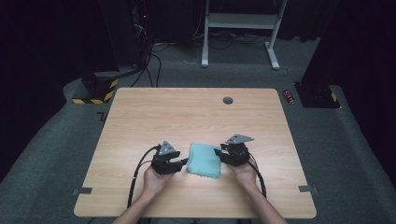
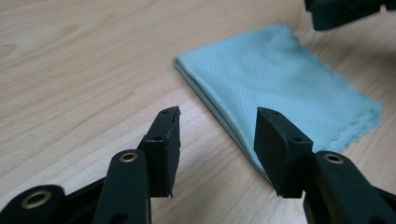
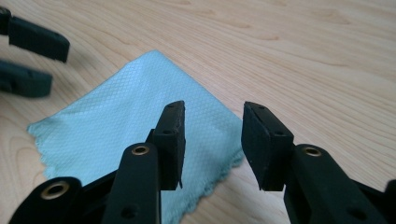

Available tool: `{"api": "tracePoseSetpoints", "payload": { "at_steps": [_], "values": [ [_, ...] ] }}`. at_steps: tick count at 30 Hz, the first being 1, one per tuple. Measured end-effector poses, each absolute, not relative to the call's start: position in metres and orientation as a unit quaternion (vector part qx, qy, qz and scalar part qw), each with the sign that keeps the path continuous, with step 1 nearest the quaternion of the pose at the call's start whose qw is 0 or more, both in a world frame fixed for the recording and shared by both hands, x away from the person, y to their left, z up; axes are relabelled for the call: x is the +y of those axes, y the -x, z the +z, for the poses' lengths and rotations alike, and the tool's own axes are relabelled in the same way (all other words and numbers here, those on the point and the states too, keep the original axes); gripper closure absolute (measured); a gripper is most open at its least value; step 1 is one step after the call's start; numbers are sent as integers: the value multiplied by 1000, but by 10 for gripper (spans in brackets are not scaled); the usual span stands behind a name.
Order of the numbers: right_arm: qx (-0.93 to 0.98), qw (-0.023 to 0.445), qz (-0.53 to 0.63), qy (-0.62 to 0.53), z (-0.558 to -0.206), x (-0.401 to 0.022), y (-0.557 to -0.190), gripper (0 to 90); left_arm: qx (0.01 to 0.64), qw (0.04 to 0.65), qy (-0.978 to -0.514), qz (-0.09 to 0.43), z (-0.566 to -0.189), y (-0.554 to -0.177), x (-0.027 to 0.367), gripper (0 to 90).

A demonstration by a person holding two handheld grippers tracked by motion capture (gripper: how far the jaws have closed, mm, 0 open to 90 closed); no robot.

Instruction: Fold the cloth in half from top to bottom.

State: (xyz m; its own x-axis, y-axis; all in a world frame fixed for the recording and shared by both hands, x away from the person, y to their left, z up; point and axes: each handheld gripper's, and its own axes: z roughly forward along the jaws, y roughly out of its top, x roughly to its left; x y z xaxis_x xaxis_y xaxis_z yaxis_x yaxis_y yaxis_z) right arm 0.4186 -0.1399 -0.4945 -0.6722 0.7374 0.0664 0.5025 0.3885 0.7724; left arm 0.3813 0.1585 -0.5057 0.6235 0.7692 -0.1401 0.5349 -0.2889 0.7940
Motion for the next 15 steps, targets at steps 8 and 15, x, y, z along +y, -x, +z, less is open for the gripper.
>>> {"api": "tracePoseSetpoints", "payload": {
  "at_steps": [8,15],
  "values": [
    [798,157,422,-401,-490,-175,-402,594,441,454,-762,141,-502,-372,189,494],
    [785,165,428,-416,-492,-195,-391,594,453,451,-754,151,-503,-366,204,481]
  ]
}}
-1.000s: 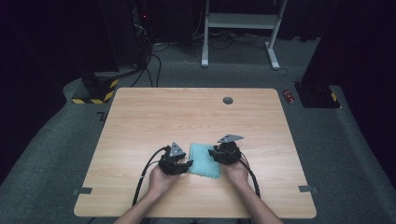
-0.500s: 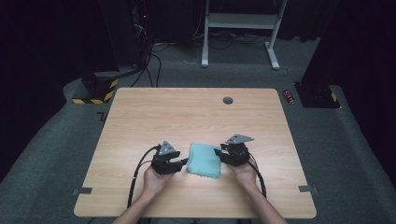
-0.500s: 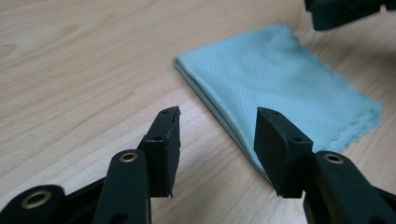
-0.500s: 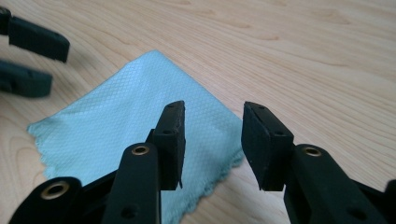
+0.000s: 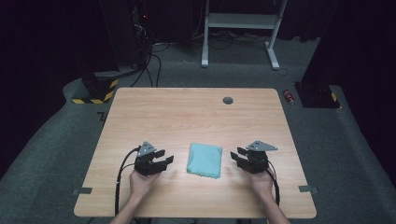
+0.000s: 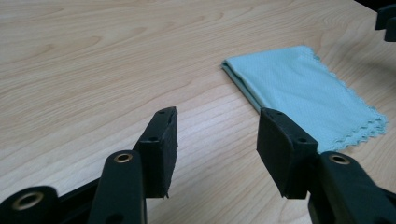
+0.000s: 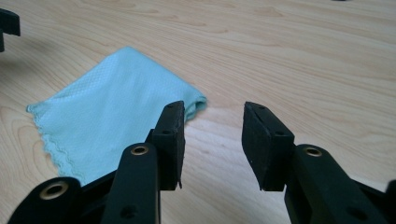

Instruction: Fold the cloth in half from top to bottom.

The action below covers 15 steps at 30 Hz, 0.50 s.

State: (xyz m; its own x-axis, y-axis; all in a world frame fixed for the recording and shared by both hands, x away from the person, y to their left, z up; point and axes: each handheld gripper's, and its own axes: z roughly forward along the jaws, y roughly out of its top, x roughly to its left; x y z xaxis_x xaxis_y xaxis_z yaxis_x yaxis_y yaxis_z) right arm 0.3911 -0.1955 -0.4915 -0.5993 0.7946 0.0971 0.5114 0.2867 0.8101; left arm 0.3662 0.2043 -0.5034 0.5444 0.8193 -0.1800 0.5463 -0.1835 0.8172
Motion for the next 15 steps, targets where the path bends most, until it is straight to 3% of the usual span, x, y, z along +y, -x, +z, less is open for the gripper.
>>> {"api": "tracePoseSetpoints", "payload": {
  "at_steps": [15],
  "values": [
    [766,168,417,-461,-509,-234,-375,588,481,433,-747,156,-519,-358,225,463]
  ]
}}
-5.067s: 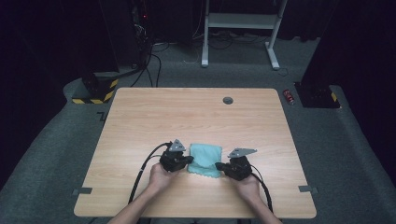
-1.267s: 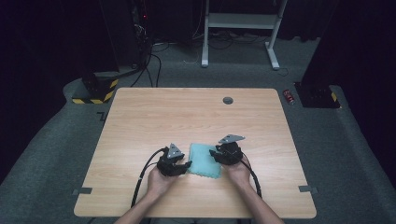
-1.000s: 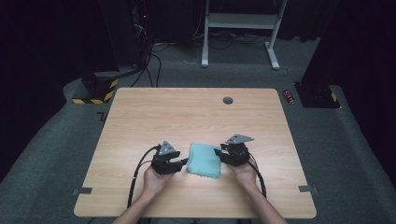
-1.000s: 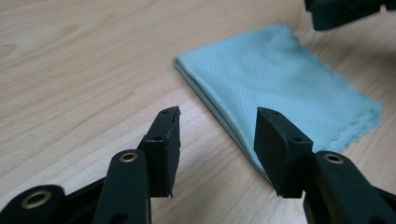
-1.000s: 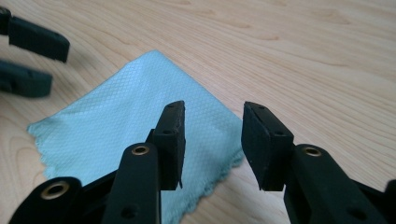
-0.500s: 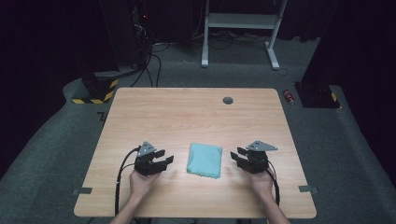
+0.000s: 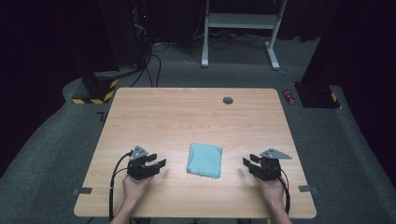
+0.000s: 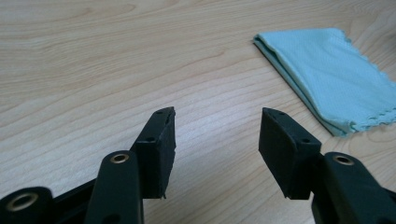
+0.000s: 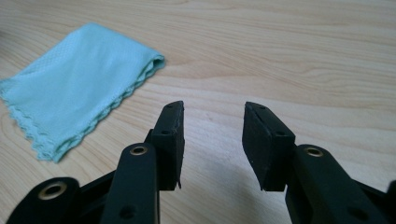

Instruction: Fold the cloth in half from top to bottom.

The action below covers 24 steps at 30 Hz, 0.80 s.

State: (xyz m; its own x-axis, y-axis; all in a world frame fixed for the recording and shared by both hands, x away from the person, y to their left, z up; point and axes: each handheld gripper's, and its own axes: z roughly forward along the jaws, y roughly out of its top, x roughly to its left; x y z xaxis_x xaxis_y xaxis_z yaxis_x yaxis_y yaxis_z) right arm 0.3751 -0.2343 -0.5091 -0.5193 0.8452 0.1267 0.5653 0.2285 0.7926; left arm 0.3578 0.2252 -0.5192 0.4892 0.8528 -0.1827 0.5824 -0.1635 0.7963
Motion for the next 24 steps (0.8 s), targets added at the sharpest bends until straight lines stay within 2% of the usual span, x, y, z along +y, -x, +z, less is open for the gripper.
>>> {"api": "tracePoseSetpoints", "payload": {
  "at_steps": [18,24],
  "values": [
    [780,203,359,-471,-522,-246,-372,567,487,380,-762,193,-527,-358,230,443],
    [788,215,342,-465,-522,-240,-370,509,479,352,-773,222,-528,-356,221,372]
  ]
}}
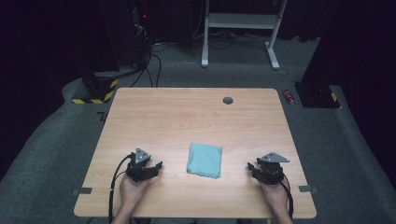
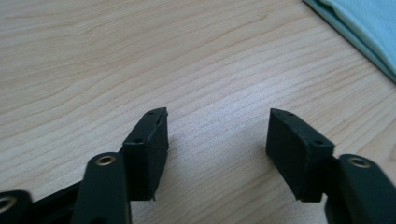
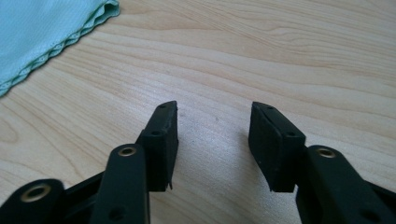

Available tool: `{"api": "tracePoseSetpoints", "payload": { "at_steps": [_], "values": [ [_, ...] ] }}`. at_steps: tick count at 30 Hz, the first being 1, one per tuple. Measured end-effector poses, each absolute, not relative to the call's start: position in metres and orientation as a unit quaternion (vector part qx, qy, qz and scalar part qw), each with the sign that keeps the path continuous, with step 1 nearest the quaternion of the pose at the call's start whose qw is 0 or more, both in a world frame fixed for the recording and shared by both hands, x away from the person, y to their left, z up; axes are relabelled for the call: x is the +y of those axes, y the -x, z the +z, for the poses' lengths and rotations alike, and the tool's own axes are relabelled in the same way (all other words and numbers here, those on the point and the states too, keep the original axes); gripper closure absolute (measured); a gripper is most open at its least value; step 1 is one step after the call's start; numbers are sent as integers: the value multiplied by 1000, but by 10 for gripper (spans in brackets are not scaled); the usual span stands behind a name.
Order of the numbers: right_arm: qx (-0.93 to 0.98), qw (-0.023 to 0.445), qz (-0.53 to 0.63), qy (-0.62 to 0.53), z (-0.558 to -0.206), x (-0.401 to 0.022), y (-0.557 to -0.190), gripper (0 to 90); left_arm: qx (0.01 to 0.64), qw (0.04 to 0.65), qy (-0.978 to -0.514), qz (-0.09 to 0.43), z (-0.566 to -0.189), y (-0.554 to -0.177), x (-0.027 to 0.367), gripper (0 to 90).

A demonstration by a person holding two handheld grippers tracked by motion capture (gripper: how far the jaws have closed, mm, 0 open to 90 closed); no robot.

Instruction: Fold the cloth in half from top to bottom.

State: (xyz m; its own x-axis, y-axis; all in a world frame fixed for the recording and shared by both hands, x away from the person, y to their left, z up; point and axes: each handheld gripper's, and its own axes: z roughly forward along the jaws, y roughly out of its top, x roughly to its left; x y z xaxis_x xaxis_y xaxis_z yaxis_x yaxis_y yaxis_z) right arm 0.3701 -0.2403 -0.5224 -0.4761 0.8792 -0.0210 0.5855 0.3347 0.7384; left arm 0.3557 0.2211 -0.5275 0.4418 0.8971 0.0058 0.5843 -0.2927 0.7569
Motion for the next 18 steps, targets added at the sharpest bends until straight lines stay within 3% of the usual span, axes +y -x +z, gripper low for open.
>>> {"api": "tracePoseSetpoints", "payload": {
  "at_steps": [3,18],
  "values": [
    [788,213,340,-466,-523,-239,-370,451,486,351,-768,224,-528,-355,221,344],
    [785,213,339,-473,-523,-239,-370,434,487,351,-768,223,-528,-355,221,325]
  ]
}}
